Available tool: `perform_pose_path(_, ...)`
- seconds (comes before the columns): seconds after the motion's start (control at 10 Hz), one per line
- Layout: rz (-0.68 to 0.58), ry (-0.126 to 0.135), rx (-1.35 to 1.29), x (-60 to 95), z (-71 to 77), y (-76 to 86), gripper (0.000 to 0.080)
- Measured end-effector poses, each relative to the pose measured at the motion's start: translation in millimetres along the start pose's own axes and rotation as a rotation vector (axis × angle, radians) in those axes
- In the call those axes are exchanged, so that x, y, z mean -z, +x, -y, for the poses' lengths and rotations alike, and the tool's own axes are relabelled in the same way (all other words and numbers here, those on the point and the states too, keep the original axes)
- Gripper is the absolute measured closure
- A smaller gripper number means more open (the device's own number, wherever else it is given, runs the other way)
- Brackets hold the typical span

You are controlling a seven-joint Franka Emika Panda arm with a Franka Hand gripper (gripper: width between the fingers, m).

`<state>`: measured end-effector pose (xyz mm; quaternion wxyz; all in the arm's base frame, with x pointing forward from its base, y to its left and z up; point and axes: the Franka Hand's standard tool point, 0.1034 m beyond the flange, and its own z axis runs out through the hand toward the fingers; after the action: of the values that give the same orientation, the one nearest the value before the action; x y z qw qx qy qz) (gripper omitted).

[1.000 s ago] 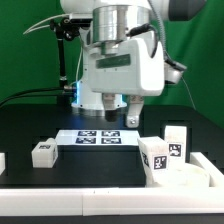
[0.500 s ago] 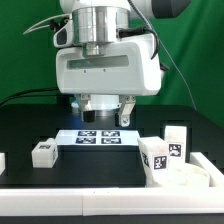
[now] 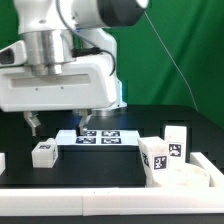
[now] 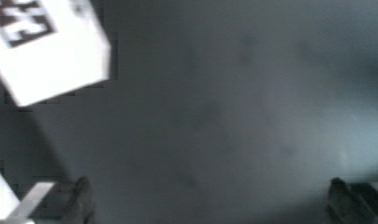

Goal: Assemble stool

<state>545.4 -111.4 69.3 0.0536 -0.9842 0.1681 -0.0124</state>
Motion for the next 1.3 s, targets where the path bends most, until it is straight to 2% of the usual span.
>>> perform_pose_path(0.4,0.0,-0.022,0.208,-3.8,-4.7,-2.7,0.015)
perform_pose_path(0.5,0.042,-0.037,0.226,-11.2,-15.7,-4.8,0.015)
perform_pose_path(0.6,0.079,-0.069,0.264,-10.6,-25.5,-2.2,0.015)
perform_pose_path(0.7,0.206,-0.097,0.309,-3.1,-33.6,-3.9,0.015)
perform_pose_path(0.8,0.254,-0.094,0.322,-2.7,-37.4,2.8,0.015)
perform_pose_path(0.9,0.319,-0.085,0.299,-5.1,-36.3,-0.5,0.015)
perform_pose_path(1.1,0.428,-0.091,0.295,-5.6,-34.2,-6.1,0.015)
perform_pose_path(1.2,0.509,-0.098,0.282,-7.0,-34.7,-9.4,0.015)
perform_pose_path(1.3,0.605,-0.119,0.266,-9.7,-36.8,-13.8,0.015)
